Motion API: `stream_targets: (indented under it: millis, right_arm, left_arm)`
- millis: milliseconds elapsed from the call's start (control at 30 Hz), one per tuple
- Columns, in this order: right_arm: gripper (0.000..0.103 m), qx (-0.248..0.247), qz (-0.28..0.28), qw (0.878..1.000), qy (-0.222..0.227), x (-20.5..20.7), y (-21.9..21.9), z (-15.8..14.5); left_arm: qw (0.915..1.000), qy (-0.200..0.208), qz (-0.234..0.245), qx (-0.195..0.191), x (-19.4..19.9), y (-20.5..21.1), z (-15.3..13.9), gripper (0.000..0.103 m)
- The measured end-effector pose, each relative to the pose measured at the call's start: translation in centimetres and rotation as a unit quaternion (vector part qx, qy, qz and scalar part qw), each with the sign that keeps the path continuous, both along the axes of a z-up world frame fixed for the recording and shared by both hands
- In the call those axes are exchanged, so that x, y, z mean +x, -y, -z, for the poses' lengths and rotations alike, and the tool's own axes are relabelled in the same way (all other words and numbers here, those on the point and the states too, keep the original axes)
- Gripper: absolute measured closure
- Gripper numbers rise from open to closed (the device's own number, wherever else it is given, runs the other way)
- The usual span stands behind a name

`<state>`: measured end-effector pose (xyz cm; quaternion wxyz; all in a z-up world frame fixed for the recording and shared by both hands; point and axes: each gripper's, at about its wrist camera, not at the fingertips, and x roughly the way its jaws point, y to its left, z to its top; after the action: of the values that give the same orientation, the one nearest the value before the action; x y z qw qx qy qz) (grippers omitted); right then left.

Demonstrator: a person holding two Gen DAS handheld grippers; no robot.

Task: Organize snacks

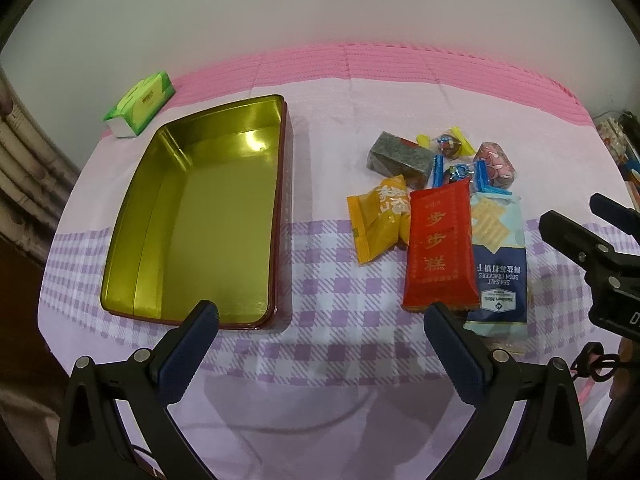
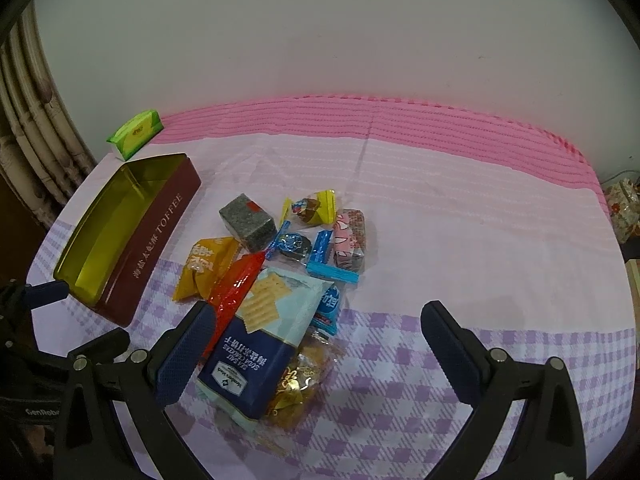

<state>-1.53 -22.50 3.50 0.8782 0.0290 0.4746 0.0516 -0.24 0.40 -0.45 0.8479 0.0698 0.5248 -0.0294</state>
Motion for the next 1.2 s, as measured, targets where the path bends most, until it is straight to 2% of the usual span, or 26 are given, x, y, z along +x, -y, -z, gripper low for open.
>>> stream_targets:
  millis: [1200]
  right_arm:
    - [0.001,0.003,0.006,1.000,-0.004,0.14,0.35,-0.04]
  left_arm:
    - [0.9999,-0.005,-0.003,-0.014,0.37,0.05,-0.05,0.005]
